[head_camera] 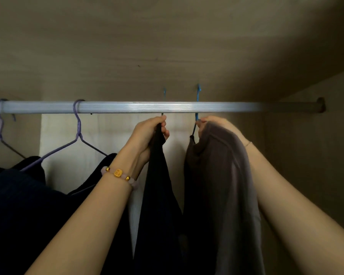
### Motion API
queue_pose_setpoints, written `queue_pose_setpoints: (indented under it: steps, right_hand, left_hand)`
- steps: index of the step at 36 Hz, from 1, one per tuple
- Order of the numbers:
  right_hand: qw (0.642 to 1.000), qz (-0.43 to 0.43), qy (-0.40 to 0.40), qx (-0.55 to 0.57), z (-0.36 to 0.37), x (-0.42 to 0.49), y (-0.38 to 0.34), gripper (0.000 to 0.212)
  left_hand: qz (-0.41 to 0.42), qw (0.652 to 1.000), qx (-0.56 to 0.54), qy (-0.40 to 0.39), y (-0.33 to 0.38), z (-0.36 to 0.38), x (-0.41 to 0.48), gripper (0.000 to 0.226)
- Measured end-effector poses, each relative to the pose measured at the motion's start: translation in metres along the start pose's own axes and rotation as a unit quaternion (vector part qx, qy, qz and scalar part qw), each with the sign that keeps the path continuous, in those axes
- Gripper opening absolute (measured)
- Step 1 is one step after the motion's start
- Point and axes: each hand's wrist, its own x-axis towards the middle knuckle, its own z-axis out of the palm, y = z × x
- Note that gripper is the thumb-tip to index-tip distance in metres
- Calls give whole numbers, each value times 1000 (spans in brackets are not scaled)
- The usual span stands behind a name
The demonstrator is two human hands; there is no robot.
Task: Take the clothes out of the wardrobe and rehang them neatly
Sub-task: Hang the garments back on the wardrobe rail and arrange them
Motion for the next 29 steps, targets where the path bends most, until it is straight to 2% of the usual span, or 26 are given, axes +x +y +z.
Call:
queue_pose_setpoints:
  steps: [3,5,8,9,10,11,12,14,18,22,26,29]
  right_hand:
    - [993,36,-36,102,5,-18,2,16]
    - [983,48,-56,171,4,-27,6,36]
    - [969,58,-59,234,-2,-38,11,45]
    - [964,70,-51,250,-1,-43,12,43]
    - [964,79,-29,252,-3,-47,13,32]
    - [965,89,-3,245,-5,-50,15,13]
    - [967,94,17,238,-8,-52,18,5]
    - [966,100,29,239,-12,-54,21,16]
    - [966,110,12,233,-11,-63,17,7]
    - [975,90,42,201,-3,-64,16,30]
    - [986,87,91,106,-7,-65,11,30]
    - [986,81,142,-27,-21,-71,9,26]
  left_hand:
    - [11,1000,6,3,-5,4,-9,22]
    - [23,1000,11,1,-9,7,-16,22]
    - [37,999,31,7,-14,13,-27,25]
    - [42,999,29,13,-15,15,-30,24]
    - [47,998,25,22,-17,16,-33,23]
    - [52,998,26,30,-19,17,-36,23]
    - [56,997,33,36,-22,18,-39,24]
    - [58,997,44,40,-28,20,-45,22]
    - [28,996,74,35,-43,19,-58,20]
    - [5,998,33,49,-41,21,-64,22]
    - [14,997,53,57,-40,26,-67,18]
    - [14,993,98,62,-41,26,-71,18]
